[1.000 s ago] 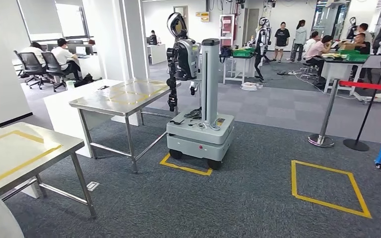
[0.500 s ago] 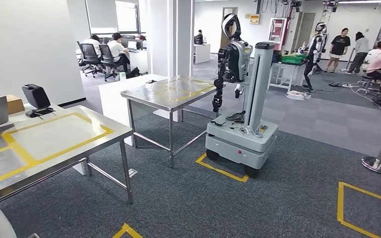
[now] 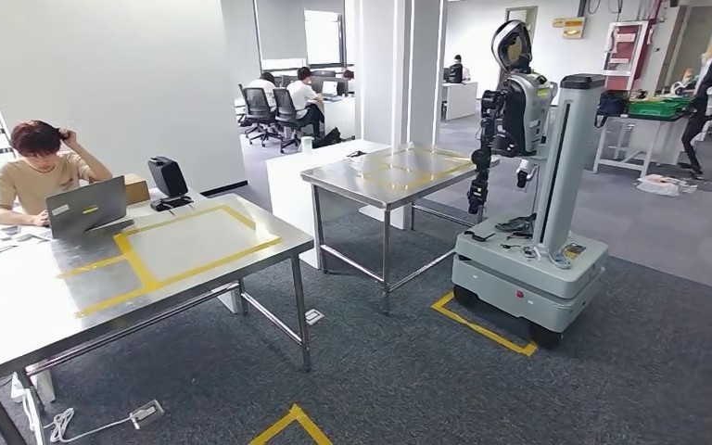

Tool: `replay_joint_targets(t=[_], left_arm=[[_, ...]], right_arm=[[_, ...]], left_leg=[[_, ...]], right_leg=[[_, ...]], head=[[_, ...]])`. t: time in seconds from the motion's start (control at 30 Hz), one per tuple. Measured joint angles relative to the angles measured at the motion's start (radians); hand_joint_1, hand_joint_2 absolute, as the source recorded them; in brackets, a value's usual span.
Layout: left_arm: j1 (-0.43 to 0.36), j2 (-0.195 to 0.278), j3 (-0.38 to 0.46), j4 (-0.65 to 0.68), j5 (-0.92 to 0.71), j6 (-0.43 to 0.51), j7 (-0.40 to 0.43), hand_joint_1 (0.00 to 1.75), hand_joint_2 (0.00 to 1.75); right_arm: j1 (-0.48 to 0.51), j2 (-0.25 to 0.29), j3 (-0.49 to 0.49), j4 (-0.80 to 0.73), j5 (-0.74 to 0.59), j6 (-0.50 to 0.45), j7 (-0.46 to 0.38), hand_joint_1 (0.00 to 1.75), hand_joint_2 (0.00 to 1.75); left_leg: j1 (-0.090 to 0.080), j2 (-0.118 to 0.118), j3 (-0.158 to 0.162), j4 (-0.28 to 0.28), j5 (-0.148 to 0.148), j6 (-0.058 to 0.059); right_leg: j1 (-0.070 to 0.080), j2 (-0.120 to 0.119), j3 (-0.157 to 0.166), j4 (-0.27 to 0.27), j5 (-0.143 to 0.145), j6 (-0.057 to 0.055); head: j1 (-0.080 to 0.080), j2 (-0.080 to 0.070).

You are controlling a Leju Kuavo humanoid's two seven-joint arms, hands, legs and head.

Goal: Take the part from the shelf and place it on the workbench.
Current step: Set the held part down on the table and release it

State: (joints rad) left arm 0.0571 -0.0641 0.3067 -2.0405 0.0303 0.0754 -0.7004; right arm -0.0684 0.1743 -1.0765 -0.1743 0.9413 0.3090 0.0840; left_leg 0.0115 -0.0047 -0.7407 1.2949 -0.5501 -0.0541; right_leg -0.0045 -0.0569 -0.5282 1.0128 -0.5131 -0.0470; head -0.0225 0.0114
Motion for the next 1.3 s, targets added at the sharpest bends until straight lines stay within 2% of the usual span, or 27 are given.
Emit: replay_joint_targets(t=[0.03, 0.07, 0.13, 0.17, 0.2, 0.23, 0.27, 0.33, 0.4, 0.43, 0.47, 0.5, 0.53, 0.6, 0.63, 0.7, 0.77, 0.83, 0.87, 0.93, 0.97, 1.0, 1.03, 1.1, 1.13, 1.2, 1.3], left_arm=[[0.000, -0.001, 0.000, 0.000, 0.000, 0.012, 0.000, 1.75, 1.75], [0.000, -0.001, 0.000, -0.002, 0.000, 0.026, 0.000, 1.75, 1.75], [-0.003, -0.003, 0.000, -0.010, 0.006, 0.063, 0.000, 1.75, 1.75], [-0.005, -0.004, 0.000, -0.015, 0.011, 0.081, 0.000, 1.75, 1.75], [-0.006, -0.006, 0.000, -0.020, 0.019, 0.095, 0.000, 1.75, 1.75], [-0.006, -0.008, 0.000, -0.022, 0.025, 0.105, 0.000, 1.75, 1.75], [-0.006, -0.010, 0.000, -0.023, 0.029, 0.110, 0.000, 1.75, 1.75], [-0.009, -0.013, 0.000, -0.023, 0.035, 0.116, 0.000, 1.75, 1.75], [-0.012, -0.016, 0.000, -0.024, 0.039, 0.121, 0.000, 1.75, 1.75], [-0.012, -0.018, 0.000, -0.024, 0.040, 0.121, 0.000, 1.75, 1.75], [-0.011, -0.020, 0.000, -0.024, 0.042, 0.122, 0.000, 1.75, 1.75], [-0.011, -0.022, 0.000, -0.024, 0.043, 0.123, 0.000, 1.75, 1.75], [-0.011, -0.024, 0.000, -0.024, 0.044, 0.127, 0.000, 1.75, 1.75], [-0.011, -0.027, 0.000, -0.029, 0.048, 0.136, 0.000, 1.75, 1.75], [-0.012, -0.028, 0.000, -0.032, 0.049, 0.139, 0.000, 1.75, 1.75], [-0.012, -0.030, 0.000, -0.039, 0.051, 0.142, 0.000, 1.75, 1.75], [-0.011, -0.031, 0.000, -0.045, 0.051, 0.143, 0.000, 1.75, 1.75], [-0.012, -0.031, 0.002, -0.049, 0.051, 0.144, 0.000, 1.75, 1.75], [-0.013, -0.031, 0.003, -0.050, 0.051, 0.144, 0.000, 1.75, 1.75], [-0.012, -0.032, 0.004, -0.050, 0.050, 0.144, 0.000, 1.75, 1.75], [-0.012, -0.033, 0.004, -0.050, 0.050, 0.144, 0.000, 1.75, 1.75], [-0.011, -0.033, 0.004, -0.050, 0.048, 0.144, 0.000, 1.75, 1.75], [-0.011, -0.034, 0.005, -0.050, 0.046, 0.144, 0.000, 1.75, 1.75], [-0.012, -0.035, 0.005, -0.051, 0.044, 0.144, 0.000, 1.75, 1.75], [-0.013, -0.035, 0.005, -0.053, 0.044, 0.144, 0.000, 1.75, 1.75], [-0.015, -0.035, 0.005, -0.056, 0.043, 0.144, 0.000, 1.75, 1.75], [-0.016, -0.037, 0.005, -0.062, 0.040, 0.144, 0.000, 1.75, 1.75]], right_arm=[[-0.001, 0.000, 0.000, 0.000, -0.001, 0.000, 0.000, 0.00, 0.00], [-0.002, 0.000, 0.000, 0.000, -0.003, 0.000, -0.001, 0.00, 0.00], [-0.003, 0.001, 0.000, 0.000, -0.007, 0.000, -0.002, 0.00, 0.00], [-0.004, 0.001, 0.000, 0.000, -0.009, 0.000, -0.003, 0.00, 0.00], [-0.004, 0.001, 0.000, 0.000, -0.010, 0.000, -0.003, 0.00, 0.00], [-0.006, 0.002, -0.001, 0.000, -0.011, 0.000, -0.003, 0.00, 0.00], [-0.008, 0.001, -0.001, 0.000, -0.012, 0.000, -0.003, 0.00, 0.00], [-0.010, 0.001, -0.003, 0.000, -0.017, 0.000, -0.003, 0.00, 0.00], [-0.010, 0.001, -0.005, 0.000, -0.023, 0.002, -0.004, 0.00, 0.00], [-0.009, 0.001, -0.007, 0.000, -0.026, 0.003, -0.004, 0.00, 0.00], [-0.007, 0.001, -0.009, 0.000, -0.028, 0.004, -0.003, 0.00, 0.00], [-0.006, 0.001, -0.011, 0.000, -0.029, 0.004, -0.003, 0.00, 0.00], [-0.005, 0.000, -0.013, 0.000, -0.030, 0.003, -0.003, 0.00, 0.00], [-0.005, -0.002, -0.019, 0.000, -0.030, 0.003, -0.003, 0.00, 0.00], [-0.006, -0.002, -0.021, 0.000, -0.030, 0.003, -0.003, 0.00, 0.00], [-0.007, -0.002, -0.023, 0.000, -0.030, 0.003, -0.002, 0.00, 0.00], [-0.008, -0.002, -0.024, 0.000, -0.030, 0.003, -0.002, 0.00, 0.00], [-0.007, -0.003, -0.025, 0.000, -0.030, 0.003, -0.002, 0.00, 0.00], [-0.007, -0.003, -0.025, 0.000, -0.030, 0.003, -0.002, 0.00, 0.00], [-0.007, -0.003, -0.025, 0.000, -0.030, 0.002, -0.001, 0.00, 0.00], [-0.007, -0.003, -0.025, 0.000, -0.030, 0.002, -0.001, 0.00, 0.00], [-0.006, -0.003, -0.026, 0.000, -0.030, 0.002, -0.001, 0.00, 0.00], [-0.006, -0.003, -0.026, 0.000, -0.030, 0.002, -0.001, 0.00, 0.00], [-0.006, -0.003, -0.027, 0.000, -0.030, 0.002, -0.001, 0.00, 0.00], [-0.006, -0.002, -0.028, 0.000, -0.030, 0.002, -0.001, 0.00, 0.00], [-0.008, -0.001, -0.028, 0.000, -0.030, 0.002, -0.002, 0.00, 0.00], [-0.008, -0.001, -0.030, 0.000, -0.030, 0.003, -0.001, 0.00, 0.00]], left_leg=[[0.000, 0.006, 0.027, -0.037, 0.021, 0.000], [0.000, 0.021, 0.068, -0.101, 0.049, 0.002], [-0.007, 0.065, 0.143, -0.226, 0.081, 0.015], [-0.010, 0.077, 0.161, -0.259, 0.084, 0.024], [-0.014, 0.078, 0.164, -0.269, 0.082, 0.032], [-0.013, 0.064, 0.163, -0.270, 0.084, 0.041], [-0.012, 0.054, 0.162, -0.273, 0.087, 0.047], [-0.005, 0.037, 0.162, -0.278, 0.092, 0.059], [-0.001, 0.025, 0.159, -0.280, 0.096, 0.065], [-0.001, 0.018, 0.157, -0.279, 0.096, 0.067], [-0.001, 0.011, 0.156, -0.278, 0.097, 0.067], [0.000, 0.005, 0.156, -0.277, 0.096, 0.066], [0.000, -0.002, 0.156, -0.275, 0.096, 0.066], [0.000, -0.011, 0.156, -0.270, 0.093, 0.059], [-0.001, -0.015, 0.154, -0.266, 0.091, 0.053], [-0.002, -0.019, 0.152, -0.265, 0.090, 0.038], [0.000, -0.019, 0.151, -0.267, 0.091, 0.024], [0.002, -0.013, 0.138, -0.237, 0.074, 0.014], [0.003, -0.009, 0.117, -0.193, 0.051, 0.011], [0.002, -0.005, 0.054, -0.066, -0.005, 0.008], [0.002, -0.005, 0.025, -0.013, -0.019, 0.008], [0.002, -0.004, 0.011, 0.008, -0.014, 0.010], [0.001, -0.004, 0.016, -0.007, 0.010, 0.014], [-0.005, 0.000, 0.069, -0.125, 0.081, 0.030], [-0.010, 0.005, 0.099, -0.186, 0.100, 0.039], [-0.019, 0.011, 0.135, -0.255, 0.099, 0.051], [-0.017, 0.003, 0.165, -0.282, 0.082, 0.064]], right_leg=[[0.000, -0.015, 0.001, 0.000, -0.001, 0.001], [0.000, -0.028, 0.002, 0.001, -0.002, 0.003], [0.006, -0.050, 0.005, 0.003, -0.007, 0.011], [0.009, -0.060, 0.006, 0.005, -0.009, 0.015], [0.012, -0.070, 0.008, 0.005, -0.010, 0.019], [0.012, -0.080, 0.010, 0.005, -0.011, 0.023], [0.011, -0.077, 0.012, 0.007, -0.015, 0.027], [0.005, -0.028, 0.002, 0.052, -0.045, 0.037], [-0.002, 0.033, -0.047, 0.169, -0.106, 0.046], [-0.004, 0.044, -0.079, 0.233, -0.132, 0.049], [-0.005, 0.048, -0.103, 0.277, -0.143, 0.052], [-0.006, 0.049, -0.112, 0.286, -0.134, 0.053], [-0.007, 0.049, -0.102, 0.254, -0.106, 0.053], [-0.009, 0.052, -0.049, 0.123, -0.036, 0.050], [-0.008, 0.054, -0.027, 0.067, -0.017, 0.047], [-0.004, 0.057, -0.011, 0.023, -0.013, 0.038], [-0.003, 0.055, -0.010, 0.019, -0.010, 0.025], [-0.004, 0.052, -0.006, 0.013, -0.005, 0.012], [-0.005, 0.050, -0.003, 0.011, -0.004, 0.007], [-0.001, 0.048, -0.001, 0.011, -0.007, 0.001], [0.001, 0.047, 0.001, 0.011, -0.010, -0.001], [0.004, 0.046, 0.004, 0.011, -0.015, -0.002], [0.006, 0.046, 0.010, 0.011, -0.020, -0.002], [0.008, 0.045, 0.025, 0.011, -0.032, 0.000], [0.010, 0.044, 0.030, 0.011, -0.039, 0.004], [0.011, 0.040, 0.038, 0.009, -0.046, 0.014], [0.010, 0.039, 0.049, 0.030, -0.036, 0.026]], head=[[0.000, 0.000], [0.000, 0.000], [0.000, 0.000], [0.000, 0.000], [0.000, 0.000], [0.001, 0.000], [0.001, 0.000], [0.001, 0.000], [0.002, 0.000], [0.002, 0.000], [0.002, 0.000], [0.002, 0.000], [0.002, 0.000], [0.002, 0.000], [0.001, 0.000], [0.001, 0.000], [0.001, 0.000], [0.001, 0.000], [0.000, 0.000], [0.000, 0.000], [0.000, 0.000], [0.000, 0.000], [0.000, 0.000], [0.000, 0.000], [0.000, 0.000], [-0.002, 0.000], [-0.002, 0.000]])
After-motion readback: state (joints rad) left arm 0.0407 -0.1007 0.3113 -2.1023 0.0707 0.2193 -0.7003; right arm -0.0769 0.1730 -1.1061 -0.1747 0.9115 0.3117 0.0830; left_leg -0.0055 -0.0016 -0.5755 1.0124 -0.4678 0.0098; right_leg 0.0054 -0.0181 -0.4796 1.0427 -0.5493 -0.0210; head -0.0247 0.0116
